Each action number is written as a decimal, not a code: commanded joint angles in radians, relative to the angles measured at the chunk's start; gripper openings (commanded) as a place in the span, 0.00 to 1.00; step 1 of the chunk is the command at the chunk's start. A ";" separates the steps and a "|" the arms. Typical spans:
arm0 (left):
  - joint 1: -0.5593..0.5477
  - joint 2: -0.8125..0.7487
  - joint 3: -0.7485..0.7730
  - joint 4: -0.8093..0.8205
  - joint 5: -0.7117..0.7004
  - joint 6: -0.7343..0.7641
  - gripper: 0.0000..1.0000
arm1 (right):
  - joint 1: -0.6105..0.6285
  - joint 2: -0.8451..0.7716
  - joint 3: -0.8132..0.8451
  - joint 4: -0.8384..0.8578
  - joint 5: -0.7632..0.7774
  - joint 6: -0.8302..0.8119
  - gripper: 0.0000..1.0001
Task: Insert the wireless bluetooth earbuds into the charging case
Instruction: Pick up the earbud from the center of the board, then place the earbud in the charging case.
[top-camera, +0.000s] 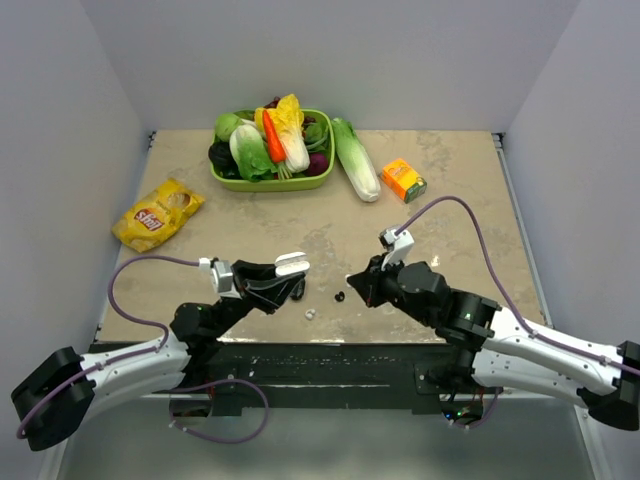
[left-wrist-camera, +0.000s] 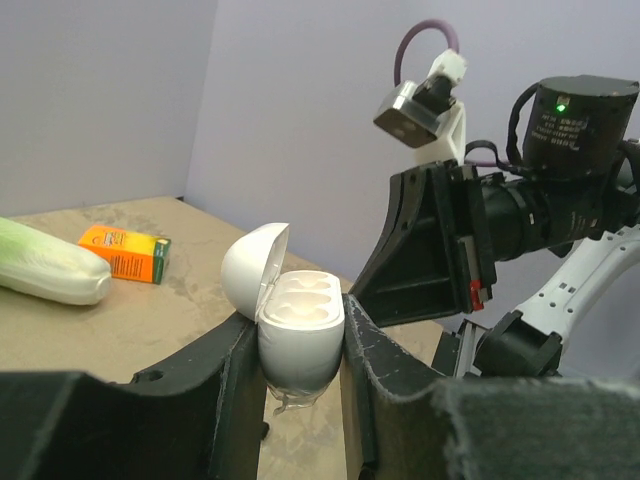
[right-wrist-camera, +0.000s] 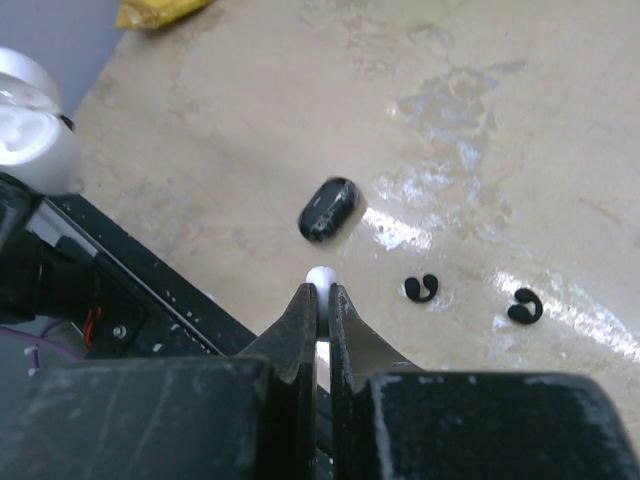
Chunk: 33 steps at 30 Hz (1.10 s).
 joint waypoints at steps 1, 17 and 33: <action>-0.007 0.015 -0.070 0.119 0.003 -0.051 0.00 | 0.002 0.059 0.097 0.002 0.040 -0.124 0.00; -0.007 0.164 -0.114 0.337 0.045 0.010 0.00 | 0.001 -0.004 0.258 -0.041 -0.124 -0.328 0.00; -0.008 0.419 0.007 0.666 0.405 0.027 0.00 | 0.002 -0.111 0.249 -0.096 -0.415 -0.402 0.00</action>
